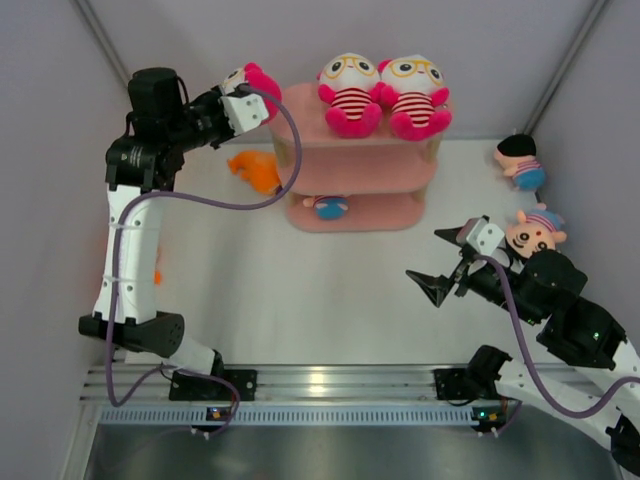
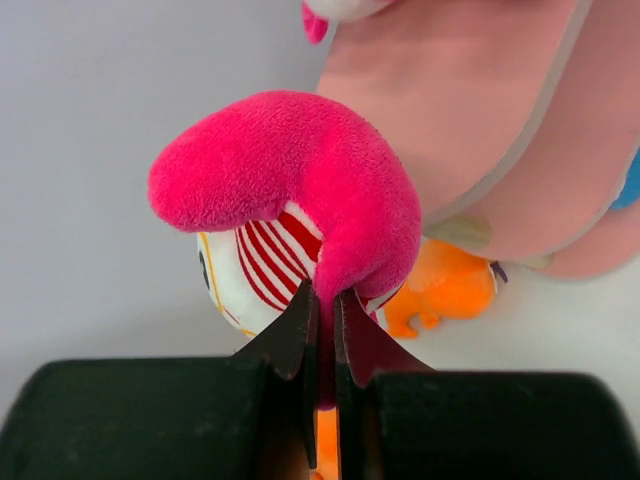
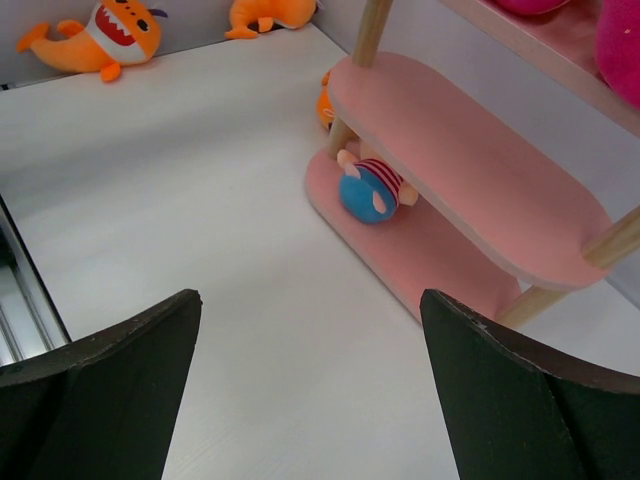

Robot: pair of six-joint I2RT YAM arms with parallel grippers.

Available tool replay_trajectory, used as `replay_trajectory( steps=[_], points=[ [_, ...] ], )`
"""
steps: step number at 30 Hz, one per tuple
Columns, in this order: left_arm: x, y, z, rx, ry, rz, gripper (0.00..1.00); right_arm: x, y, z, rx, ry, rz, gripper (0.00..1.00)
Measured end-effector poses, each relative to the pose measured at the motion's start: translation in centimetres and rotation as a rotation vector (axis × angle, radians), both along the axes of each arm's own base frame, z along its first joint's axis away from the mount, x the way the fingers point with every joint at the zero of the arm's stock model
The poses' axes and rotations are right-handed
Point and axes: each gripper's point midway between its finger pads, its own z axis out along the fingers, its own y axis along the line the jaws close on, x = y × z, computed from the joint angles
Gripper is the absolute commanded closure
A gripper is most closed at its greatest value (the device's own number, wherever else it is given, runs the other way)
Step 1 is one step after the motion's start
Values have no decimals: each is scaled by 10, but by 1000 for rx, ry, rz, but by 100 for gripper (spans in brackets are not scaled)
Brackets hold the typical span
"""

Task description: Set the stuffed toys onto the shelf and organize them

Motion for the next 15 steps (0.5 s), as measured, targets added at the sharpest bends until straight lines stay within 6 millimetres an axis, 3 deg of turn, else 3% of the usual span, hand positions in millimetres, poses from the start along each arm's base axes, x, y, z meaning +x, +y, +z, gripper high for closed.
replay_trajectory(
  steps=[7, 15],
  points=[
    [-8, -33, 2, 119, -64, -204, 100, 1, 2, -2, 3, 18, -2, 8],
    [-27, -69, -43, 365, -62, -409, 100, 10, 13, -15, -44, 58, -2, 8]
  ],
)
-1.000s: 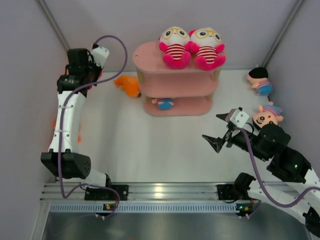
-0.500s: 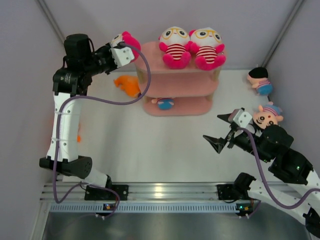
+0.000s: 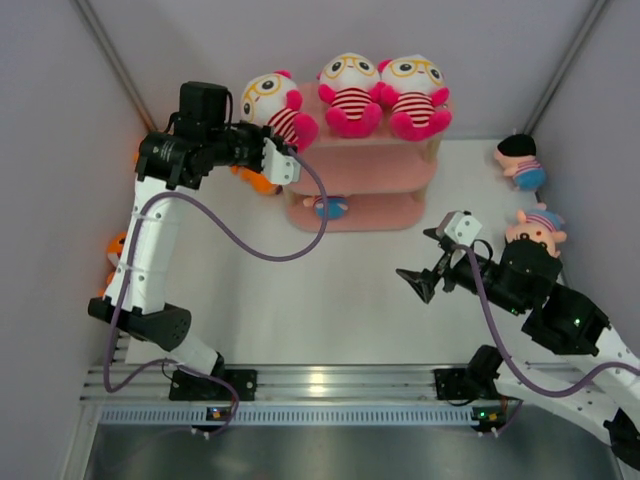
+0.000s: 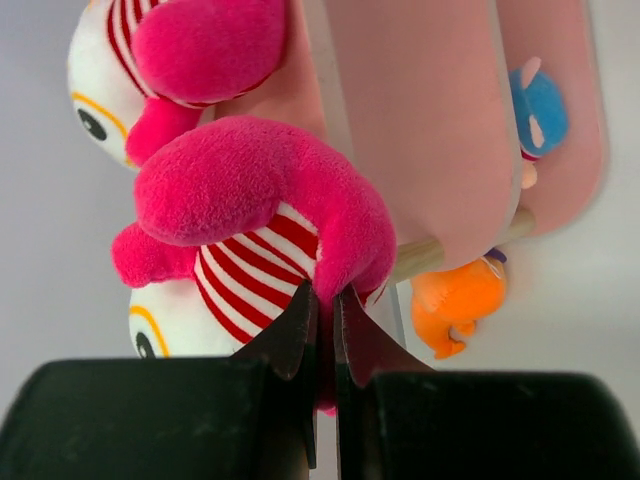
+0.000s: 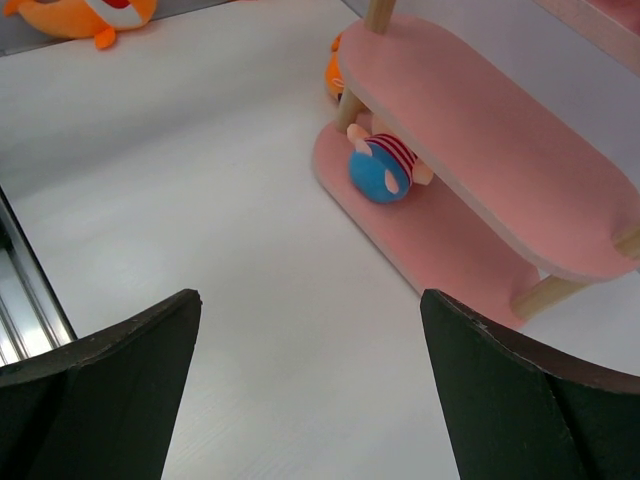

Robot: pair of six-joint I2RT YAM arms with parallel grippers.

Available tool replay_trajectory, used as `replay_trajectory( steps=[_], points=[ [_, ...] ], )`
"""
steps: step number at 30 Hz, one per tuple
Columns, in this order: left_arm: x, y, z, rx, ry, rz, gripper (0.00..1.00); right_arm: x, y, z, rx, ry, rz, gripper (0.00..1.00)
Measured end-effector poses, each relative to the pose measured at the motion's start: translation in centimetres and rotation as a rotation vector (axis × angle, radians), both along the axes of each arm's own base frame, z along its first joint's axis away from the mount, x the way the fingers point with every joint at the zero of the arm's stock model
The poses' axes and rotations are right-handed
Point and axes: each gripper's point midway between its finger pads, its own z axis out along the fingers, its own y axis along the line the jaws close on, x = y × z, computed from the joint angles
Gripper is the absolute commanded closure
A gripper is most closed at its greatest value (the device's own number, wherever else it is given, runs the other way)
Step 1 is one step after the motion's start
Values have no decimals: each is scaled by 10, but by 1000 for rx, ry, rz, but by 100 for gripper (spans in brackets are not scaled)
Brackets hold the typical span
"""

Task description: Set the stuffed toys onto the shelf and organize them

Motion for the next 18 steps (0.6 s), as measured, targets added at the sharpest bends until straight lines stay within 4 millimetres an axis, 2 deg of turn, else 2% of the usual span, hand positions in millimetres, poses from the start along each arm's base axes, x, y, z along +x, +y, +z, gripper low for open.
replay_trajectory(
  steps=[5, 8, 10, 12, 15, 18],
  points=[
    [1, -2, -12, 89, -26, -49, 100, 3, 4, -5, -12, 19, -1, 7],
    [-1, 0, -16, 126, -39, -70, 100, 8, 7, 5, -10, 13, -8, 7],
    [-2, 0, -17, 141, -45, -78, 100, 16, 12, 25, -4, -10, -19, 7],
    [-2, -1, -18, 154, -49, -83, 100, 28, 23, 55, 11, -55, -23, 7],
    [-3, 0, -20, 168, -53, -84, 100, 50, 47, 107, 52, -159, -13, 7],
    [-4, 2, -20, 177, -56, -86, 100, 72, 77, 135, 43, -244, 23, 9]
  ],
)
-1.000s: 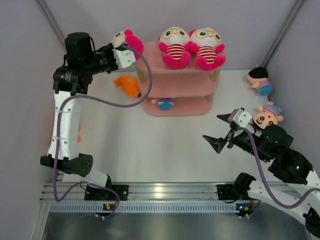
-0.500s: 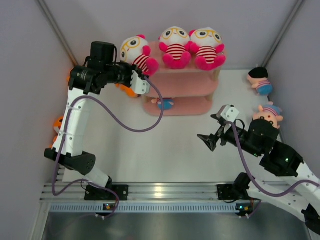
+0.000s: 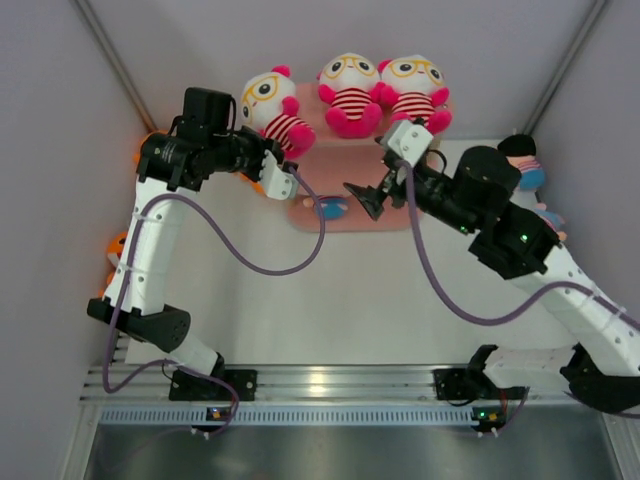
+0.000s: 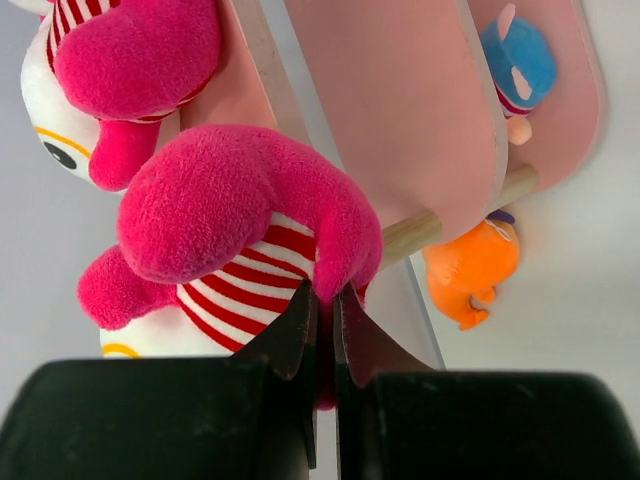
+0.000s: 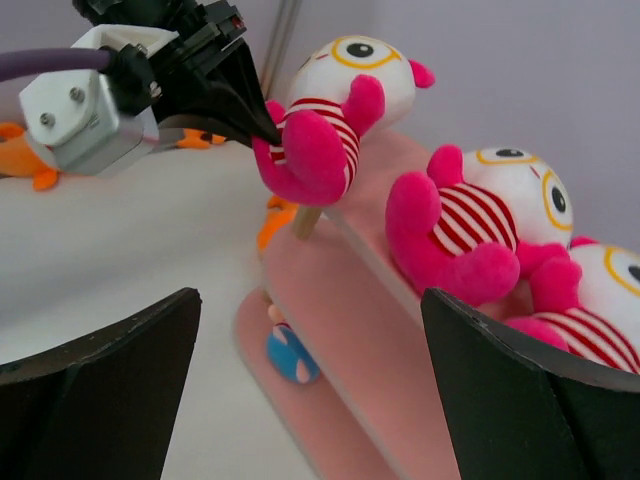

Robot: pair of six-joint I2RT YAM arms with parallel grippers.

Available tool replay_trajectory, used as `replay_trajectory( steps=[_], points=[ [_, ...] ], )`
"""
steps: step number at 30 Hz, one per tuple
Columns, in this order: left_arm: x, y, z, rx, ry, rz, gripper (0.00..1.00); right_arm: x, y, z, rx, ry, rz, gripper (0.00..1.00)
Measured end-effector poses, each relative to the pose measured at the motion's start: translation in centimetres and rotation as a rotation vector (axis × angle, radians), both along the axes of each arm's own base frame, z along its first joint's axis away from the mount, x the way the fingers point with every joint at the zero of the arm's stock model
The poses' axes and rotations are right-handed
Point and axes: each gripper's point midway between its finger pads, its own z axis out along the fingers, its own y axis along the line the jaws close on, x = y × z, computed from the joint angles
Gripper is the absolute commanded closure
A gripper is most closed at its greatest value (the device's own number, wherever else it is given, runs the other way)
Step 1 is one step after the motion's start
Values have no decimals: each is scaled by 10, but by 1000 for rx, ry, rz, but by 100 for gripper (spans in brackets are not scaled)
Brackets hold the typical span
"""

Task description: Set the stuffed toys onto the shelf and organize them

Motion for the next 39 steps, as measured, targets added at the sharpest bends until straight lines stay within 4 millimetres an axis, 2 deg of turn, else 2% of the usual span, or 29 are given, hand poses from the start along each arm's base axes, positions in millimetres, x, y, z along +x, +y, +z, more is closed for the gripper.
replay_trajectory(
  steps=[3, 6, 10, 13, 18, 23, 27, 33, 35, 36, 38, 39],
  points=[
    [0, 0, -1, 5, -3, -3, 100, 23, 34, 6, -48, -61, 47, 10],
    [0, 0, 0, 8, -5, -6, 100, 47, 59, -6, -86, -80, 101, 11],
    [-1, 0, -1, 11, -8, -10, 100, 88, 66, -23, -105, -62, 123, 11],
    [-1, 0, -1, 13, -10, -12, 100, 107, 73, -23, -106, -67, 147, 12],
    [-1, 0, -1, 14, -10, -12, 100, 113, 95, -8, -80, -107, 227, 12],
    [-1, 0, -1, 14, -10, -11, 100, 107, 105, -7, -77, -122, 297, 11],
    [-1, 0, -1, 14, -10, -11, 100, 110, 116, -6, -71, -124, 334, 11],
    [0, 0, -1, 15, -10, -10, 100, 121, 129, -23, -81, -74, 355, 14],
    [0, 1, -1, 16, -10, -10, 100, 124, 132, -31, -93, -54, 359, 22],
    [0, 1, -1, 16, -10, -9, 100, 125, 133, -34, -98, -47, 361, 41],
    [0, 1, -1, 16, -10, -9, 100, 125, 135, -38, -104, -41, 366, 60],
    [0, 1, -1, 16, -10, -9, 100, 124, 136, -39, -105, -32, 367, 85]
  ],
)
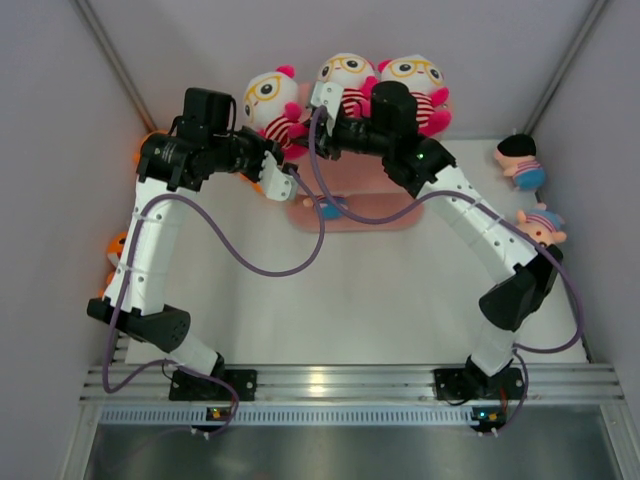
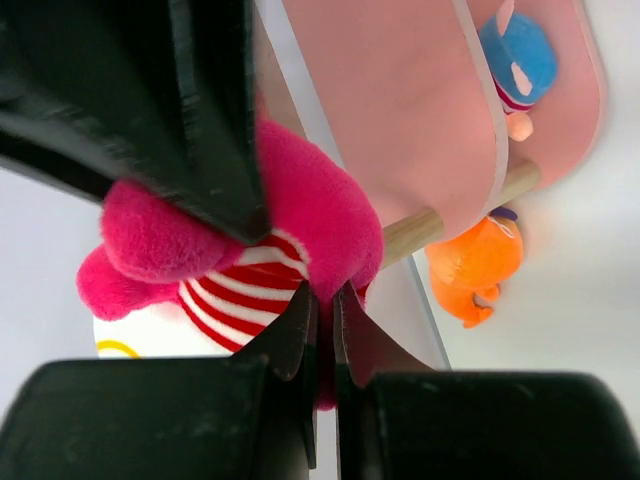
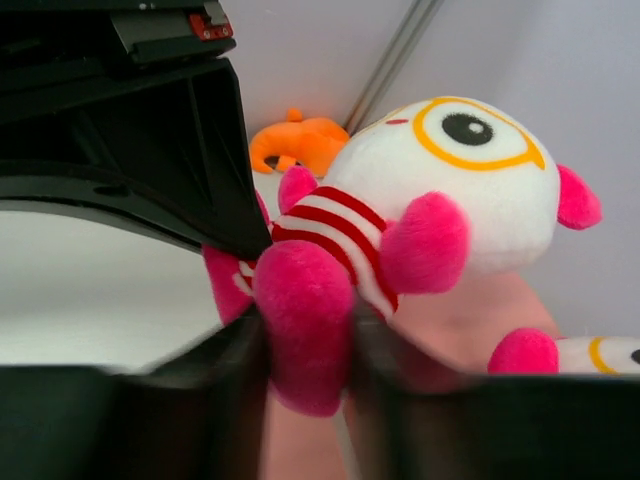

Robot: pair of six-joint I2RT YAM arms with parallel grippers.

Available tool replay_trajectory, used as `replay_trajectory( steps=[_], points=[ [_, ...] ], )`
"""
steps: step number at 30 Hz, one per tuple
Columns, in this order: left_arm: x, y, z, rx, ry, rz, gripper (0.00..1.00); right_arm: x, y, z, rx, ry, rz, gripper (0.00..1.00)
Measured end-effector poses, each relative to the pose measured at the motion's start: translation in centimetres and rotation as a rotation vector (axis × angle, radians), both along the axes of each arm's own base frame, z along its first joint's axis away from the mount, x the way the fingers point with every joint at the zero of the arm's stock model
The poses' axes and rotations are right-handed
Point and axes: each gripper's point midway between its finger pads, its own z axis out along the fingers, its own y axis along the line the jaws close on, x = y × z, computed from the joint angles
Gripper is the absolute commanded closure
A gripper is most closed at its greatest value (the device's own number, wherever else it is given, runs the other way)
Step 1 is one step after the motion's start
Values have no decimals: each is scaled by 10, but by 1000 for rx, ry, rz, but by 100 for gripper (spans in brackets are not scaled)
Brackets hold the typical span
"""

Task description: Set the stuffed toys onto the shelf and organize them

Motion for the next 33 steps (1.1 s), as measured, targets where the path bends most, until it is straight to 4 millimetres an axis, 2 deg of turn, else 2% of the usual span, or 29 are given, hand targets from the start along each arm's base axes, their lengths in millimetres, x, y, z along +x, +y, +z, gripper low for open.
replay_trajectory(
  steps=[1, 3, 6, 7, 9, 11, 18, 23, 27, 30, 33],
  points=[
    [0, 0, 0, 0, 0, 0, 100, 0, 0, 0, -3, -4, -1, 98],
    [0, 0, 0, 0, 3, 4, 99, -2, 1, -1, -2, 7, 2, 100],
    [0, 1, 0, -7, 12, 15, 84, -1, 1, -1, 0, 13, -9, 100],
    [0, 1, 0, -10, 16, 21, 67, 0, 1, -1, 3, 15, -16, 100],
    [0, 3, -1, -18, 29, 41, 40, 3, 0, 1, 17, 22, -38, 100],
    [-2, 4, -2, -38, 58, 71, 2, 8, -1, 4, 40, 29, -71, 100],
    [-25, 24, 0, -174, 163, 272, 2, 20, -7, 11, 146, 106, -187, 100],
    [-48, 57, 15, -361, 166, 527, 2, 30, -11, 17, 200, 134, -265, 100],
    [-58, 83, 18, -491, 162, 725, 2, 38, -16, 23, 252, 152, -325, 100],
    [-61, 98, 9, -558, 174, 848, 2, 41, -18, 26, 282, 170, -347, 100],
    [-62, 108, -10, -573, 206, 945, 2, 42, -18, 24, 298, 191, -358, 99]
  ],
)
